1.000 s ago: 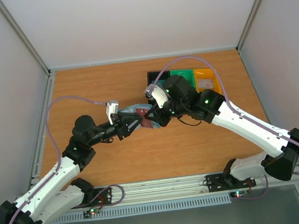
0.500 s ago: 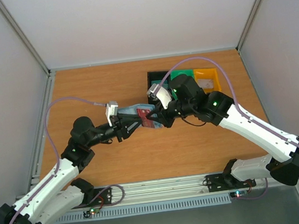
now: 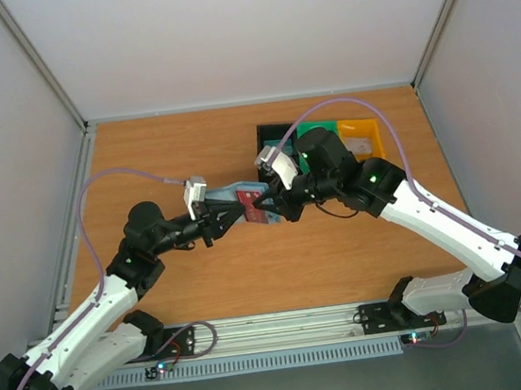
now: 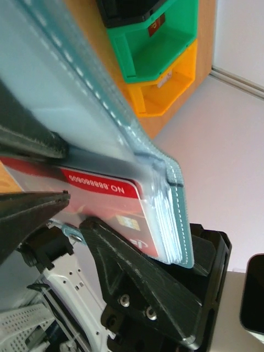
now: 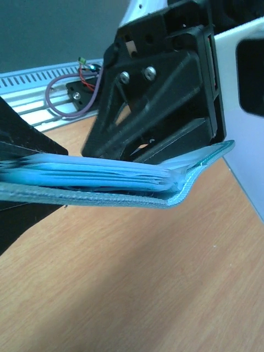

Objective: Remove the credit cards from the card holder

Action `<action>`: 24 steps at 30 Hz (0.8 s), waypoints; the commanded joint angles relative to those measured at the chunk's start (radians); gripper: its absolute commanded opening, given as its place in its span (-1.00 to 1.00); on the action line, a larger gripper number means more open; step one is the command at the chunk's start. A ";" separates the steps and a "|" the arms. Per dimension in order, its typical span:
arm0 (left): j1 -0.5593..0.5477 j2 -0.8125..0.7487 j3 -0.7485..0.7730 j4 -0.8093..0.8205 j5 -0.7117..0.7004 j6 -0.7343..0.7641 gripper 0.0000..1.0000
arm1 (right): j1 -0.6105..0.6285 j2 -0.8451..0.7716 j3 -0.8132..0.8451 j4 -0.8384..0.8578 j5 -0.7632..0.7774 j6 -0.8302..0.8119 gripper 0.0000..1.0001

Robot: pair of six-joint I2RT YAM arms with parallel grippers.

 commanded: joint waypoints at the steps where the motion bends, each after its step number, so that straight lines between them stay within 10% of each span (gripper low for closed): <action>1: -0.014 0.002 0.005 0.120 0.121 0.011 -0.78 | 0.010 -0.021 -0.021 0.088 -0.206 -0.047 -0.97; 6: -0.026 -0.007 0.010 0.206 0.241 0.023 -0.94 | -0.011 -0.018 -0.040 0.109 -0.257 -0.044 -0.98; 14: -0.037 -0.006 0.019 0.226 0.259 0.031 -0.59 | -0.027 0.008 -0.050 0.159 -0.339 -0.038 -0.98; 24: -0.063 0.003 0.034 0.233 0.251 0.065 -0.99 | -0.027 0.051 -0.058 0.175 -0.328 -0.041 -0.96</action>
